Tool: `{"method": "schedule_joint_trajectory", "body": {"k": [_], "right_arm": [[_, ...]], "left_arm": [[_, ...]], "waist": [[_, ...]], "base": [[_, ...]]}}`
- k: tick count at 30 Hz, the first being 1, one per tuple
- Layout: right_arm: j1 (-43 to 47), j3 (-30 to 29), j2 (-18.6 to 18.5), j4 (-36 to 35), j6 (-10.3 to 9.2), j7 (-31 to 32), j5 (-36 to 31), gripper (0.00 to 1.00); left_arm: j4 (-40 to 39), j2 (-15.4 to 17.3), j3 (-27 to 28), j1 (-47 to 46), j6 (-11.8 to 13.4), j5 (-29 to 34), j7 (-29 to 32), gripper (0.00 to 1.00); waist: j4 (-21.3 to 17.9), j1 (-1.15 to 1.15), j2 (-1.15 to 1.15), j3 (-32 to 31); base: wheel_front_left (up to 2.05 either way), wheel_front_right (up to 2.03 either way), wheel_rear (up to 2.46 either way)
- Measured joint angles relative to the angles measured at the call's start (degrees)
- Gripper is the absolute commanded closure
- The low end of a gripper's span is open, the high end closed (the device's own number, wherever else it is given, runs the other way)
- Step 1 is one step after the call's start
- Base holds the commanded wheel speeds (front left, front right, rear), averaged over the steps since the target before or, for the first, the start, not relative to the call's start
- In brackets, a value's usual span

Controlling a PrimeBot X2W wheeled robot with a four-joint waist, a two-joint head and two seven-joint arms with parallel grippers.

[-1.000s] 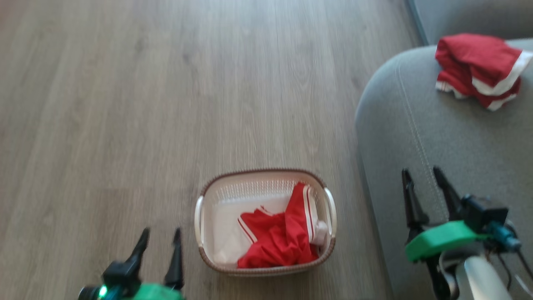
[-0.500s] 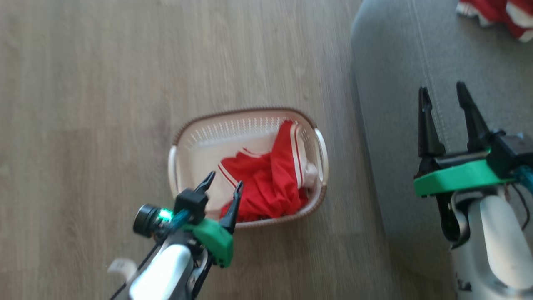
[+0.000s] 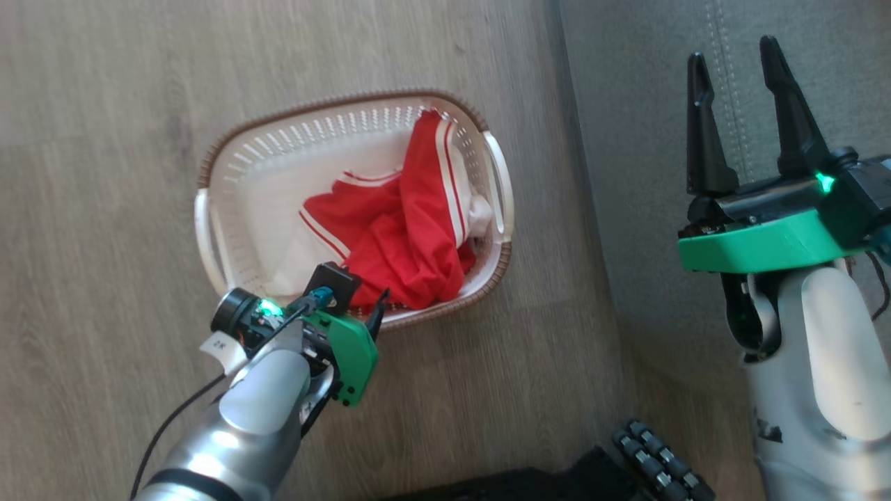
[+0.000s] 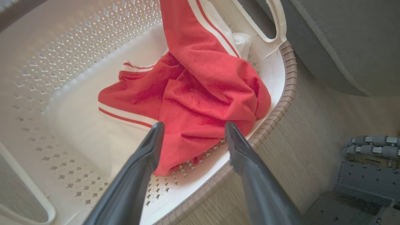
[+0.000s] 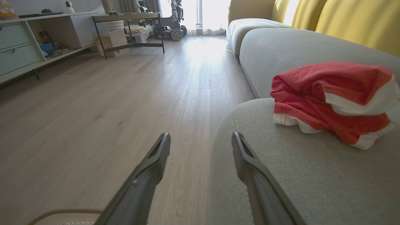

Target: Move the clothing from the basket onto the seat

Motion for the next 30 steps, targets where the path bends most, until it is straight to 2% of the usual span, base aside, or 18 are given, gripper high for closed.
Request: {"method": "schedule_joint_trajectory", "body": {"k": [8,15,26,27,28,29,30], "right_arm": [[-1.93,2.81,0.00,-1.75,0.00,0.00,0.60,0.00],[-2.65,4.92,0.00,-2.31,0.00,0.00,1.21,0.00],[-3.99,6.34,-0.01,-3.61,0.00,-0.18,2.20,0.00],[-3.99,6.37,-0.01,-3.64,0.00,-0.18,2.21,0.00],[-3.99,6.41,-0.01,-3.66,0.00,-0.18,2.32,0.00],[-3.99,6.44,-0.01,-3.68,0.00,-0.18,2.55,0.00],[-3.99,6.44,-0.01,-3.68,0.00,-0.18,2.69,0.00]], "left_arm": [[6.75,-0.41,-0.75,-3.51,-0.13,-0.01,1.60,0.00],[9.03,-0.49,-1.00,-6.73,0.03,-0.10,2.13,0.00],[12.07,-0.53,-2.19,-8.82,0.97,-0.15,6.57,0.00],[12.21,-0.53,-2.24,-8.82,1.02,-0.33,6.99,0.07],[12.32,-0.53,-2.30,-8.82,1.02,-0.53,7.37,0.24],[12.40,-0.53,-2.34,-8.83,1.03,-0.69,7.56,0.56],[12.47,-0.53,-2.37,-8.83,1.03,-0.69,7.56,0.69]], "waist": [[-2.09,0.00,0.00,3.92],[-3.14,0.00,0.00,5.58],[-5.19,0.00,0.00,8.39],[-5.29,0.00,0.00,8.48],[-5.38,0.00,0.00,8.53],[-5.45,0.00,0.00,8.56],[-5.49,0.00,0.00,8.55]], "base": [[0.00,0.00,0.00],[0.00,0.00,0.00],[0.00,0.00,0.00],[0.00,0.00,0.00],[0.00,0.00,0.00],[0.00,0.00,0.00],[0.00,0.00,0.00]]}}
